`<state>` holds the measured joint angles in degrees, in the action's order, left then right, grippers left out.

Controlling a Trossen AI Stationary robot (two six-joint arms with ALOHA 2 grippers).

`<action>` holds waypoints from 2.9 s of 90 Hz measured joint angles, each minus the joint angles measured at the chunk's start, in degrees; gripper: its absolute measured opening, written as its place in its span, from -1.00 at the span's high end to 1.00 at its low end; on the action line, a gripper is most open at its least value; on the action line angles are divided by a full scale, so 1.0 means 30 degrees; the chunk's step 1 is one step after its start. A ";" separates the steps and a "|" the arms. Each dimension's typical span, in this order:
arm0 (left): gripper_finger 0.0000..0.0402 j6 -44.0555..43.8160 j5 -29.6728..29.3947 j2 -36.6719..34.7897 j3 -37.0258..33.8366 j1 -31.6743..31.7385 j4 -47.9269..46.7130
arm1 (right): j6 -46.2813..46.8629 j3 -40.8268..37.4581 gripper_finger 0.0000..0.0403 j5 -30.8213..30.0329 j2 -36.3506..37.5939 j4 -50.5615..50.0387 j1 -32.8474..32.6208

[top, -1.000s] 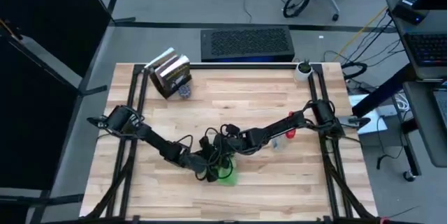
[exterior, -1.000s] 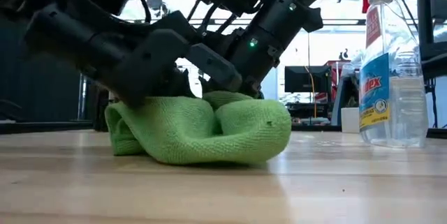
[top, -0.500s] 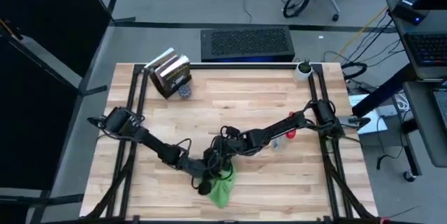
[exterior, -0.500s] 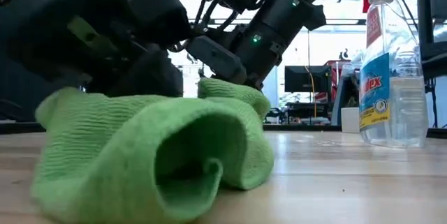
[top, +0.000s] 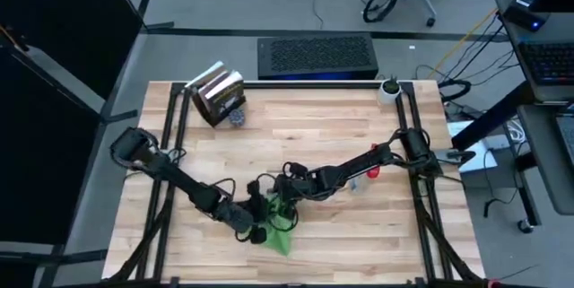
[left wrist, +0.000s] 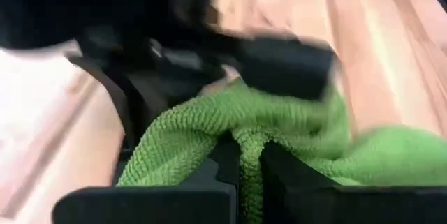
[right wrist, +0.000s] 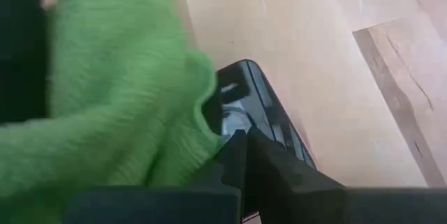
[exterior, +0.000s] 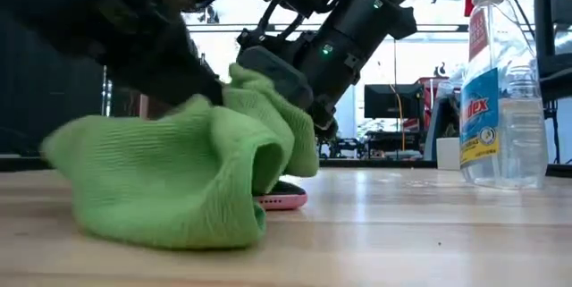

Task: Apply microfiber cloth
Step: Wipe the front of the pink cellphone with the green microfiber cloth

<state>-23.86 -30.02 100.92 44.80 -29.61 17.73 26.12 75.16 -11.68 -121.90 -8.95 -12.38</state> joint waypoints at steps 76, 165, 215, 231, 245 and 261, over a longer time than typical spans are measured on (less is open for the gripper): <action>1.00 -0.0931 0.6738 0.4549 0.0099 -0.0715 0.6359 | -0.0280 0.0017 1.00 0.0044 -0.0018 0.0038 0.0086; 1.00 0.1301 0.2473 -0.0502 -0.1755 -0.0755 0.3680 | -0.0750 0.0007 1.00 0.0015 -0.0018 0.0234 0.0093; 1.00 0.1202 0.2553 0.3200 -0.1735 0.1089 0.7160 | -0.1293 0.0007 1.00 0.0238 -0.0026 0.0520 0.0064; 1.00 0.1487 0.1906 0.3207 -0.1735 0.1116 0.7064 | -0.1405 0.0007 1.00 0.0312 -0.0026 0.0613 0.0056; 1.00 0.1147 0.1406 0.3214 -0.1698 0.1234 0.6941 | -0.1565 0.0007 1.00 0.0379 -0.0026 0.0650 0.0056; 1.00 -0.0822 0.1628 0.3326 -0.1082 0.1127 0.6708 | -0.2512 0.0007 1.00 0.0408 -0.0026 0.0803 0.0049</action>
<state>-26.32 -25.13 110.90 41.55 -26.23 37.85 18.59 75.18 -10.46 -121.97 -6.54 -12.23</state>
